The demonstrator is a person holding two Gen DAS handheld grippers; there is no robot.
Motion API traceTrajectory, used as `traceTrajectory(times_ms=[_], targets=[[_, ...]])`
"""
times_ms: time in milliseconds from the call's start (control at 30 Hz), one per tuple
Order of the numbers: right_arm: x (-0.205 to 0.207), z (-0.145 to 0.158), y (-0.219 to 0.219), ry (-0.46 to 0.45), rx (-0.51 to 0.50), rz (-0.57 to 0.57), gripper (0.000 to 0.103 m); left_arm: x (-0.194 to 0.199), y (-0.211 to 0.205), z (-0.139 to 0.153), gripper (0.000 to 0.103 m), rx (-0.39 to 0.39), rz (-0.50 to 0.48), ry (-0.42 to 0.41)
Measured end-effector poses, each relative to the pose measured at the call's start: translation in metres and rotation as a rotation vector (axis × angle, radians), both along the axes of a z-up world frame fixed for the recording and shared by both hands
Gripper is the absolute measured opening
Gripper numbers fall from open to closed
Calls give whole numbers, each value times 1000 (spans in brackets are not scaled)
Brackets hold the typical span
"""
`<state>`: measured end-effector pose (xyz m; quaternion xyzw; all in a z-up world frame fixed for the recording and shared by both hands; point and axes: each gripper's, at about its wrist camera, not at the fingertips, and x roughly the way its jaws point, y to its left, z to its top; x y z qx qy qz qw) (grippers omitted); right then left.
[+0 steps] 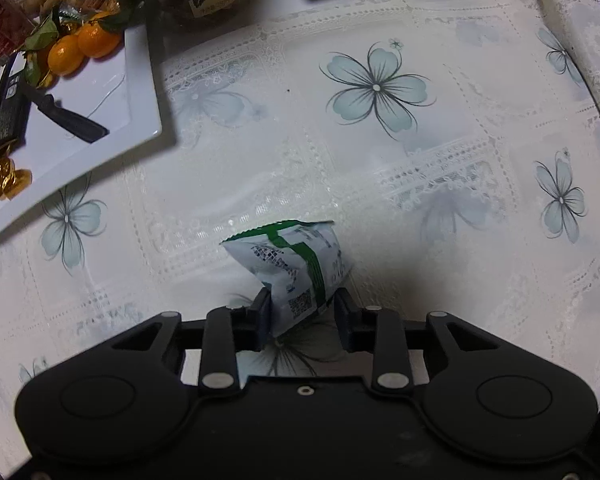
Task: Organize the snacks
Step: 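Grasp green-striped white snack bag with the right tool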
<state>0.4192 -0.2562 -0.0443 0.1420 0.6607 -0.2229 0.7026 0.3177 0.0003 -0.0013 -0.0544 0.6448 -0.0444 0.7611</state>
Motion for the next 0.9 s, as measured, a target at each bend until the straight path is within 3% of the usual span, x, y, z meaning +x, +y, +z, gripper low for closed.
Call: traceTrajectory(times_ms=[33, 67, 200, 333, 400, 433, 467, 567, 733, 900], targets=[[-7, 3, 1, 2, -3, 12, 21, 0, 0, -1, 60, -1, 3, 2], [-13, 7, 4, 12, -5, 32, 3, 1, 0, -2, 59, -2, 6, 5], [-39, 15, 4, 42, 18, 73, 3, 2, 0, -6, 59, -12, 16, 17], [-52, 27, -6, 3, 59, 60, 12, 1, -3, -10, 59, -17, 18, 30], [-48, 37, -11, -53, 47, 29, 31, 0, -6, -10, 59, -18, 12, 32], [-43, 43, -14, -84, 38, 17, 50, 0, -8, -10, 59, -16, 7, 31], [-38, 45, -16, -110, 33, 9, 58, 0, -9, -11, 59, -14, 3, 30], [-17, 45, -19, -145, 56, -8, 60, 1, -11, -11, 59, -9, -4, 31], [6, 21, -16, -100, 92, -22, 61, 4, -10, -11, 59, -15, -1, 35], [13, -4, -9, -54, 56, 9, 59, 7, -8, -13, 60, -21, 13, 42]])
